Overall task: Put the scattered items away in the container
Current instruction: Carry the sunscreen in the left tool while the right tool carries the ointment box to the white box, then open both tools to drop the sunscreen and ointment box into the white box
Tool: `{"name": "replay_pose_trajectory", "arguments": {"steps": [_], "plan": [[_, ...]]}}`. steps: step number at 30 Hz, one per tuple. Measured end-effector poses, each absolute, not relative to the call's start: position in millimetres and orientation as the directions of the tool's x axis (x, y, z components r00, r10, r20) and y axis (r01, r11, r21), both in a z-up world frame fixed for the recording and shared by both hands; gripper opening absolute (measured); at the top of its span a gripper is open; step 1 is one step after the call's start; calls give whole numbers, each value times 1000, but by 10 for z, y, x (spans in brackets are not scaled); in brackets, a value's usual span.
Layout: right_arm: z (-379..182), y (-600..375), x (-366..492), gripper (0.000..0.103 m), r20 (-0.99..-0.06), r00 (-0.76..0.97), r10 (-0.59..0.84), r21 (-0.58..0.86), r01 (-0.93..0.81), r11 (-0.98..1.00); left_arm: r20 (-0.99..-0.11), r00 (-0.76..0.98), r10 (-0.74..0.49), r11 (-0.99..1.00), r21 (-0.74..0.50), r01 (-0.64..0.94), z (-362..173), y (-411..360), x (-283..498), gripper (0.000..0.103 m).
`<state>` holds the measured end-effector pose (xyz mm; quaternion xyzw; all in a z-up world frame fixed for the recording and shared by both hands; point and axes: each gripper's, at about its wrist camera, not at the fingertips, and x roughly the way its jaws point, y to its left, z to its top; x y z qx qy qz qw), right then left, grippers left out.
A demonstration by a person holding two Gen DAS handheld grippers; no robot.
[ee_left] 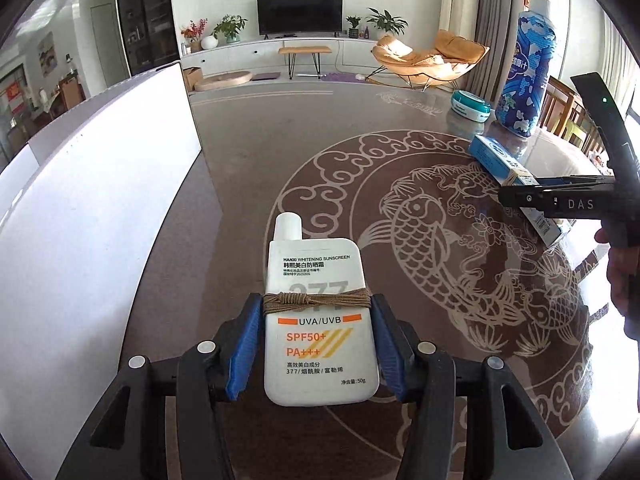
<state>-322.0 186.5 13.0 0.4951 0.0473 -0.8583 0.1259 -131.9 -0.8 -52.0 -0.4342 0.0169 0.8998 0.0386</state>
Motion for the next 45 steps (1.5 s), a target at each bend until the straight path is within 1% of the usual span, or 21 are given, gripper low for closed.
{"name": "replay_pose_trajectory", "arguments": {"steps": [2, 5, 10, 15, 21, 24, 29, 32, 35, 38, 42, 43, 44, 45], "plan": [[160, 1894, -3198, 42, -872, -441, -211, 92, 276, -957, -782, -620, 62, -996, -12, -84, -519, 9, -1261, 52], [273, 1896, -2987, 42, -865, -452, -219, 81, 305, -949, -775, -625, 94, -995, -49, -89, -493, 8, -1109, 52], [546, 1887, -2608, 42, -830, -485, -276, 120, 327, -937, -736, -666, 125, -992, -92, -85, -294, -18, -829, 52], [753, 1611, -2389, 42, -829, -483, -283, 86, 389, -917, -683, -718, 132, -991, -116, -72, 106, -137, -571, 52], [1361, 827, -2246, 42, -781, -487, -391, 91, 530, -843, -606, -782, 144, -978, -205, -21, 702, -640, -221, 52], [1657, 236, -2185, 42, -754, -456, -473, 116, 616, -779, -598, -795, 99, -978, -206, 33, 925, -1063, -32, 52], [1944, -927, -1992, 42, -726, -339, -599, 163, 761, -628, -627, -777, -65, -974, -130, 186, 1086, -1884, 224, 52], [1904, -1591, -1894, 42, -736, -227, -638, 212, 818, -535, -668, -731, -135, -952, -116, 282, 1017, -2355, 290, 52], [1687, -2111, -1826, 43, -772, -161, -614, 213, 846, -489, -717, -676, -168, -930, -111, 350, 841, -2672, 333, 52], [1346, -2384, -1839, 43, -814, -119, -569, 214, 848, -484, -760, -629, -164, -918, -116, 380, 621, -2799, 359, 52], [958, -2455, -1895, 44, -847, -77, -525, 239, 828, -507, -790, -594, -149, -910, -126, 396, 393, -2766, 348, 53], [890, -2458, -1917, 55, -854, -72, -515, 245, 817, -522, -797, -584, -154, -904, -125, 409, 361, -2752, 336, 53], [846, -2442, -1922, 86, -860, -85, -504, 234, 811, -537, -801, -576, -164, -896, -122, 426, 343, -2760, 340, 55], [844, -2418, -1920, 100, -859, -117, -499, 208, 811, -547, -801, -571, -181, -888, -116, 444, 344, -2785, 359, 57]]}}
